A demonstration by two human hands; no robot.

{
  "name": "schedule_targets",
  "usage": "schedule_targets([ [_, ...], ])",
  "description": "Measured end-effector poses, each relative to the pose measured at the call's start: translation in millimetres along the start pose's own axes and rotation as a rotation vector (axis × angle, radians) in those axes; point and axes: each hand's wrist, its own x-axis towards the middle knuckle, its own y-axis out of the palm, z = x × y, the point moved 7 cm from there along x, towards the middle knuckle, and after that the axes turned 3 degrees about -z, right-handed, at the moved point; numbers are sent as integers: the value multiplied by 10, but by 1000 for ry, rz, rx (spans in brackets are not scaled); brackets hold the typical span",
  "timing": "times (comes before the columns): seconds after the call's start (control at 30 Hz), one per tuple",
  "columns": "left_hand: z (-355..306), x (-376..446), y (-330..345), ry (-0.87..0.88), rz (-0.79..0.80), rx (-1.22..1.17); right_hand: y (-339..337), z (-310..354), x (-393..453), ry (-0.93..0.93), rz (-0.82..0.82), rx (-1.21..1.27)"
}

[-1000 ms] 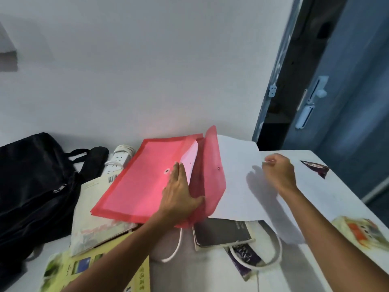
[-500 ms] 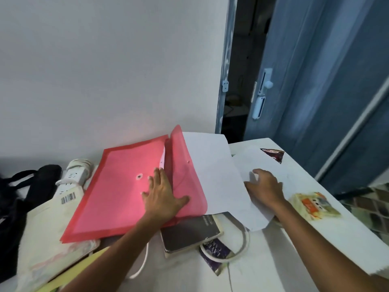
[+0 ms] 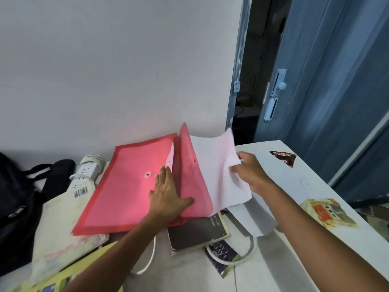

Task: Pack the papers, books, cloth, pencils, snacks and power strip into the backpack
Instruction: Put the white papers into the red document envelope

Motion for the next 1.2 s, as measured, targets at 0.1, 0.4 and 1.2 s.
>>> schedule_targets([
  [0.1,-10,-15,4,11,15,10,-51,579,-178,-261,-48,159],
  [0.4,35,13,-2,32,19,43,18,1030,-359,-162,297,899],
  [1.2,139,-46,-66,49,-23,-41,-494,594,107,-188,96,-202],
])
